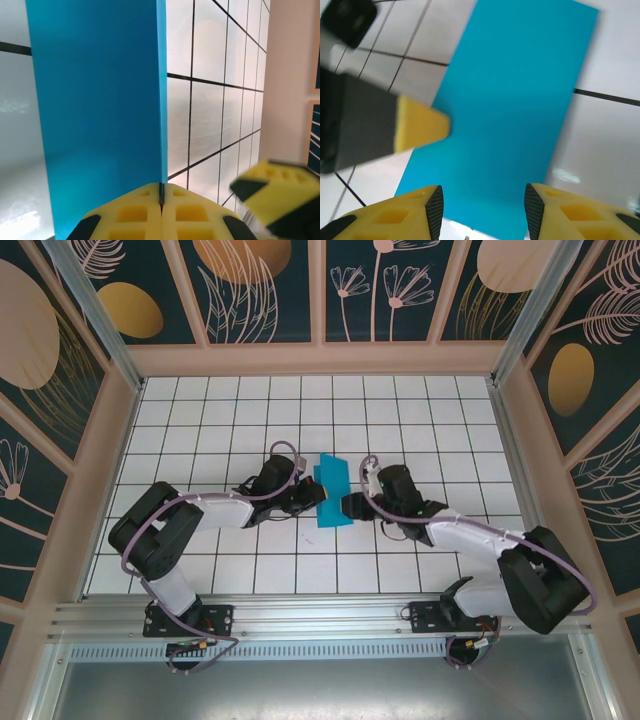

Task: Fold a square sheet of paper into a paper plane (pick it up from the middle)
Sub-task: Fold the triangle a second time at the center of the table.

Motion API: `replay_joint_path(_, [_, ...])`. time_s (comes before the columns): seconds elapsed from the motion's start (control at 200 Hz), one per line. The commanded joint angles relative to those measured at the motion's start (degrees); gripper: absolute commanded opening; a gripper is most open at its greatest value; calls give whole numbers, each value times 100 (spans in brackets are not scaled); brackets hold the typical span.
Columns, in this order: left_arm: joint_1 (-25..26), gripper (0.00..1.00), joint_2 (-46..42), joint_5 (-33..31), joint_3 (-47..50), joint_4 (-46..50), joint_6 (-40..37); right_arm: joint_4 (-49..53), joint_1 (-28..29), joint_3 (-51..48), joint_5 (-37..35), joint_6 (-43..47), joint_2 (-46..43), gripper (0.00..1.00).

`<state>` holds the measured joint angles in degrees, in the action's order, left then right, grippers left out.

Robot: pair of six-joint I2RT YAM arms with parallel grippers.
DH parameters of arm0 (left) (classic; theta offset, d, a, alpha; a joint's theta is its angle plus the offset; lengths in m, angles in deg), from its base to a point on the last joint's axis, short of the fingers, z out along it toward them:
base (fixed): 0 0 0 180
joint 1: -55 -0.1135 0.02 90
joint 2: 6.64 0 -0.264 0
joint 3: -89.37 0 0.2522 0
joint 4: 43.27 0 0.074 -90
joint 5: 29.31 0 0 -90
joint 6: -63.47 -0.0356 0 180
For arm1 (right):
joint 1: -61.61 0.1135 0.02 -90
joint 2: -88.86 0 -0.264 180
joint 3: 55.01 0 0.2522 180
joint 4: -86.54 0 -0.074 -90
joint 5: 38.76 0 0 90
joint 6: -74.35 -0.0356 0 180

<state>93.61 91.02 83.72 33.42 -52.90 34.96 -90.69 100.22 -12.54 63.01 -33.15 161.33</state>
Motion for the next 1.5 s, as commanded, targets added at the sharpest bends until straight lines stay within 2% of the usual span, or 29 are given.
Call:
replay_joint_path(0.0, [-25,0,-173,-136,99,-73,214,-1301,578,-606,-1122,1111,-390,53])
replay_joint_path(0.14, [-33,0,-182,-141,84,-9,196,-1668,1284,-708,-1553,1986,-253,57])
replay_joint_path(0.365, [-25,0,-143,-92,12,45,163,-1934,1974,-325,-2643,2804,707,58])
replay_joint_path(0.58, [-29,2,-147,-79,36,49,152,-2460,2072,-201,-3230,3161,1294,59])
replay_joint_path(0.836, [-33,4,-57,-70,-25,79,109,-2557,2106,-115,-3070,3237,1398,53])
replay_joint_path(1.156, [-29,8,-55,-95,-34,112,84,-2584,2098,-214,-2955,3167,1359,27])
replay_joint_path(1.221, [-33,10,-56,-114,-30,125,79,-2584,2093,-225,-2907,3130,1325,17])
replay_joint_path(1.301, [-36,11,-37,-97,-53,133,61,-2568,2059,-234,-2815,3052,1281,10])
replay_joint_path(1.426, [-38,29,-97,-170,-83,220,8,-2471,1912,-242,-2439,2779,1176,0])
replay_joint_path(1.496, [-54,37,-194,-291,-89,336,-56,-2411,1795,-258,-2138,2578,1106,0])
